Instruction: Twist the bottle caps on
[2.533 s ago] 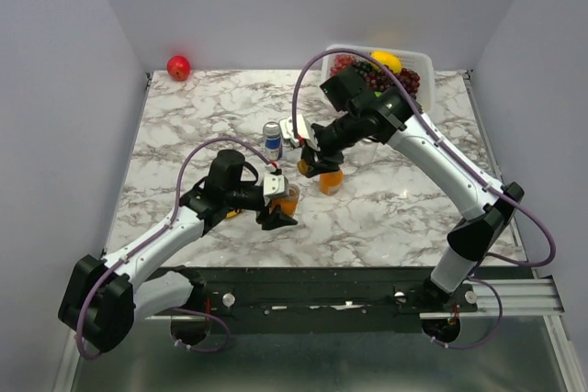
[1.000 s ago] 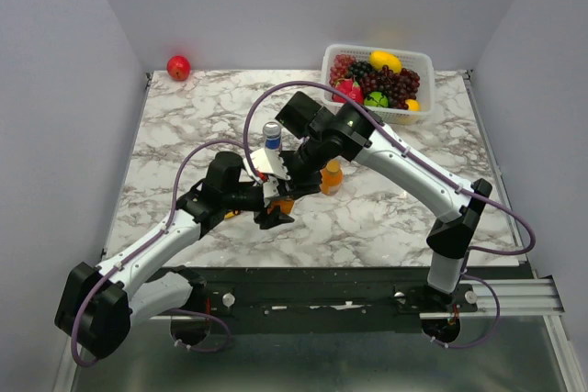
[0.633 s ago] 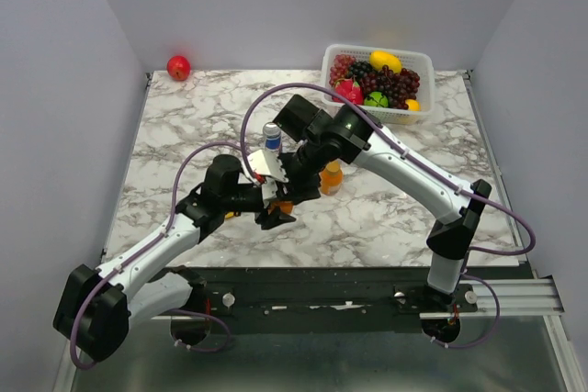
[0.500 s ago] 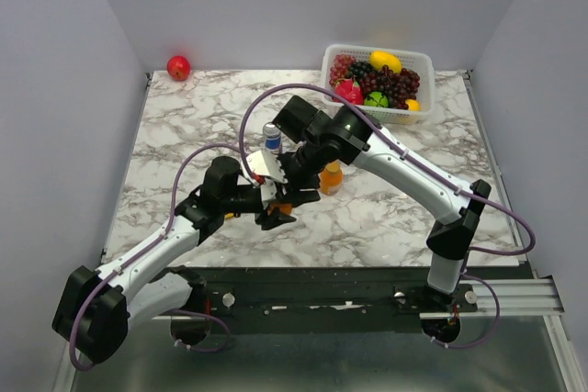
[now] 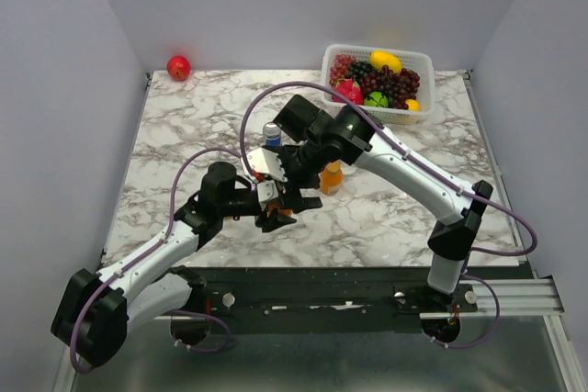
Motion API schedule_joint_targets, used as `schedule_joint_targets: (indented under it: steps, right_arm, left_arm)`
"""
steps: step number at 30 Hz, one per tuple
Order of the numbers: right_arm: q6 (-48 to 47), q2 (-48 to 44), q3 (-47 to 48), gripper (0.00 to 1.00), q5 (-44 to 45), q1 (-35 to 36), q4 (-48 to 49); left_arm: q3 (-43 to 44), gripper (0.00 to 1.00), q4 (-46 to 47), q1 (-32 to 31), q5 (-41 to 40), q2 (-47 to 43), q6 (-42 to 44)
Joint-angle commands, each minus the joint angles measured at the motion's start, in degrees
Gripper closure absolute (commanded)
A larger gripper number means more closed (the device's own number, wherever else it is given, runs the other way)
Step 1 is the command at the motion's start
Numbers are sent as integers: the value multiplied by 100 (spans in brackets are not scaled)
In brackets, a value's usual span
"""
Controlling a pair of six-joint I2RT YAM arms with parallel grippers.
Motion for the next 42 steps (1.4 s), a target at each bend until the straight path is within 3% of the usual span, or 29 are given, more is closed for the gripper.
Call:
schedule_joint_targets:
  steps: [1,5,8,11,15,22,42]
  right_arm:
    - [279,-505,25,0,-115,-228,31]
    - [797,-874,51,0,-1245,-1052,118]
    - [1736,-858,-10,0,-1881,-1607,678]
    - [2581,-831,-150,0,-1611,-1653,1390]
    - [3266,-638,-55,0,-1935,-1653,1789]
    - [3339,-400,-247,0,-2357,-1565,1728]
    - [3321,39,-309,0,-1716,-1161,1578]
  left_arm:
    - [-98,100,416,105,9,-173,-385]
    - [-169,100,460,158,62,-235,-429]
    - [-125,100,486,167,106,-261,-587]
    - [-72,100,670,167,114,-332,-789]
    - [85,100,785,167,167,-323,-1027]
    - [226,100,645,167,202,-305,-983]
    - [314,100,785,158,264,-358,-1089]
